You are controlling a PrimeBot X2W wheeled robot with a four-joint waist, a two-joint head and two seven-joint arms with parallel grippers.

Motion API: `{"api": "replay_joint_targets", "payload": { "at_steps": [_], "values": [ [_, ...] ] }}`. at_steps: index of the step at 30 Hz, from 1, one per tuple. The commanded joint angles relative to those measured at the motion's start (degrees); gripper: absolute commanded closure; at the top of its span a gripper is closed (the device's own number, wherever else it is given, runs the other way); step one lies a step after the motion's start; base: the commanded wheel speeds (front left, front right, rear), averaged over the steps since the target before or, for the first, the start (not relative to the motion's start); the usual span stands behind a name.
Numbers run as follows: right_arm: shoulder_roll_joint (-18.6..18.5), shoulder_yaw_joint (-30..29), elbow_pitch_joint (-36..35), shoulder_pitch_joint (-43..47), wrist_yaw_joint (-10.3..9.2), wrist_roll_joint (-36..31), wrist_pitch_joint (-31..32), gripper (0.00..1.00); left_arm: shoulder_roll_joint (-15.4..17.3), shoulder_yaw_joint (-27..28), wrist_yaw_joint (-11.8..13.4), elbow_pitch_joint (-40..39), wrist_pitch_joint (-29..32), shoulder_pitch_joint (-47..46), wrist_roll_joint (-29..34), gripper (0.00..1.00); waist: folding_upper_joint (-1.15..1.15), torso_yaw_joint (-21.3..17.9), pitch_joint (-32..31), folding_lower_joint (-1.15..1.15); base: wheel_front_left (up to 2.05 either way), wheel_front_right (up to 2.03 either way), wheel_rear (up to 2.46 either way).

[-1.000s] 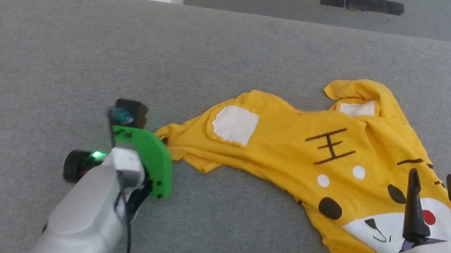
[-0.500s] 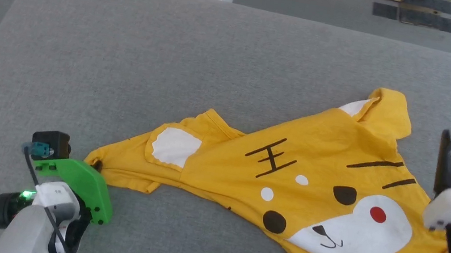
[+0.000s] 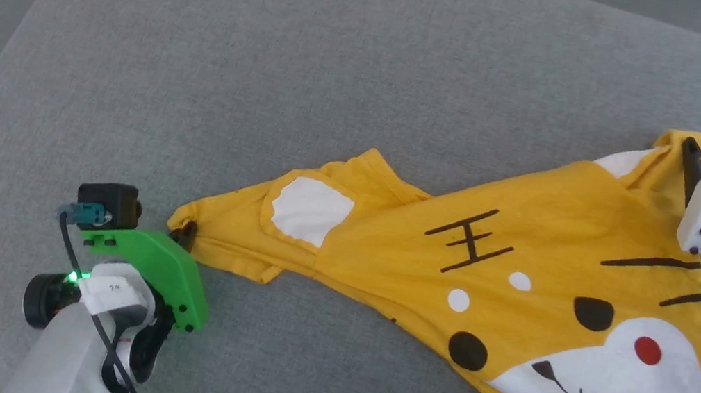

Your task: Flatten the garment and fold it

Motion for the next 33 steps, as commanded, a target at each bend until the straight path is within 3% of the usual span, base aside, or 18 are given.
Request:
{"api": "replay_joint_targets", "payload": {
  "at_steps": [1,8,9,10,11,13,17,28,33],
  "values": [
    [-0.61,0.64,1.87,-1.81,-0.08,0.25,1.59,0.0,-0.38,-0.49,-0.17,1.25,0.01,-0.57,-0.69,1.0,0.0,2.09,2.23,0.0,0.0,0.0,0.0],
    [-2.34,4.44,9.43,-6.44,-0.08,1.33,14.37,0.0,-0.83,-1.05,-0.98,2.11,-0.57,-1.49,-1.24,1.0,0.0,2.83,3.32,0.0,0.0,0.0,0.0],
    [-2.63,5.36,10.22,-6.75,-0.08,1.95,17.29,0.18,-0.86,-1.07,-1.13,2.21,-0.61,-1.55,-1.42,1.0,0.0,2.82,3.36,0.0,0.0,0.0,0.0],
    [-2.93,6.41,10.72,-6.87,-0.08,2.46,19.82,0.58,-0.89,-1.09,-1.26,2.29,-0.61,-1.56,-1.58,1.0,0.0,2.79,3.35,0.0,0.0,0.0,0.0],
    [-3.38,7.68,11.0,-6.95,-0.08,3.24,22.83,0.79,-0.88,-1.11,-1.36,2.34,-0.62,-1.53,-1.71,1.0,0.0,2.7,3.32,0.0,0.0,0.0,0.0],
    [-4.25,9.48,10.11,-7.02,-0.08,4.83,26.47,1.0,-0.68,-1.18,-1.6,2.36,-0.76,-1.59,-1.76,1.0,0.0,2.42,3.21,0.0,0.0,0.0,0.0],
    [-6.31,12.25,5.96,-6.37,-0.08,7.66,29.15,1.0,0.29,-1.36,-2.5,2.28,-1.09,-2.27,-1.61,1.0,0.0,1.57,2.45,0.0,0.0,0.0,0.0],
    [-12.4,14.5,-7.33,-8.23,-0.08,11.0,19.76,1.0,6.52,0.25,-5.72,-3.53,-4.93,-11.8,1.1,1.0,0.0,-1.56,-1.78,0.0,0.0,0.0,0.0],
    [-13.95,13.46,-12.3,-12.61,-0.08,10.27,17.73,1.0,5.74,3.13,-8.03,-6.71,-6.39,-19.48,-3.29,1.0,0.0,-3.77,-0.87,0.0,0.0,0.0,0.0]
  ]
}}
